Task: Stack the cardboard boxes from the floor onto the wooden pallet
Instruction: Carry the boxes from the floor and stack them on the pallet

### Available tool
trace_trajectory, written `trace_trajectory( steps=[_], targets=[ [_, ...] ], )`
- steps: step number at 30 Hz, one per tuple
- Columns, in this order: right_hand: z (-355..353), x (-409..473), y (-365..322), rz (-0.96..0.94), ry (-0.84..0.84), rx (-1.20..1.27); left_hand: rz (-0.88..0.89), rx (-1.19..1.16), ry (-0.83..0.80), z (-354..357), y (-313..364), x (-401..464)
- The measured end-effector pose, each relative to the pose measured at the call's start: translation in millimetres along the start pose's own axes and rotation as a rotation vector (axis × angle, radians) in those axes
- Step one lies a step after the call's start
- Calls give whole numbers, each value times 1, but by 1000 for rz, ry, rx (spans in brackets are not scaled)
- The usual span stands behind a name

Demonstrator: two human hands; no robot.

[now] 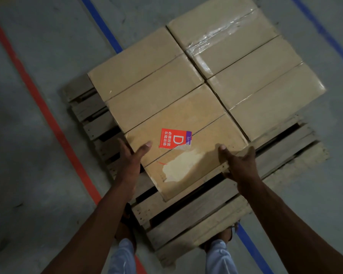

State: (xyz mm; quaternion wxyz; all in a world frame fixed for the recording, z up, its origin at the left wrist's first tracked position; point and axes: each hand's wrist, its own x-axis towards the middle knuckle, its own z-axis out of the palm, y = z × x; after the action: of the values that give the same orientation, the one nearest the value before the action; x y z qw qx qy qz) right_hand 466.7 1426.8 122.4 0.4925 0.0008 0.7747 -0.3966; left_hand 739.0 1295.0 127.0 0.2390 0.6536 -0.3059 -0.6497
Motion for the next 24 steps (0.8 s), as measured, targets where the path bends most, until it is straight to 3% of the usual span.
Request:
trace_trajectory(
  steps=[2, 4, 9, 13, 17, 20, 24],
  targets=[
    [-6, 6, -14, -187, 209, -226, -15, -114, 124, 5, 12, 12],
    [-9, 15, -36, -442, 265, -572, -16, -206, 190, 14, 27, 27],
    [23, 72, -103, -794, 67, -1077, -36, -163, 345, 37, 49, 43],
    [46, 111, -127, -864, -59, -1285, 135, 265, 377, 42, 36, 29],
    [47, 113, -121, -894, -56, -1329, 661, 997, 275, 47, 10, 38],
    [47, 118, -132, -962, -79, -1376, 929, 1279, 106, 81, 31, 56],
    [63, 130, -144, -1016, -79, -1435, 917, 1496, 55, 119, 44, 93]
  ],
)
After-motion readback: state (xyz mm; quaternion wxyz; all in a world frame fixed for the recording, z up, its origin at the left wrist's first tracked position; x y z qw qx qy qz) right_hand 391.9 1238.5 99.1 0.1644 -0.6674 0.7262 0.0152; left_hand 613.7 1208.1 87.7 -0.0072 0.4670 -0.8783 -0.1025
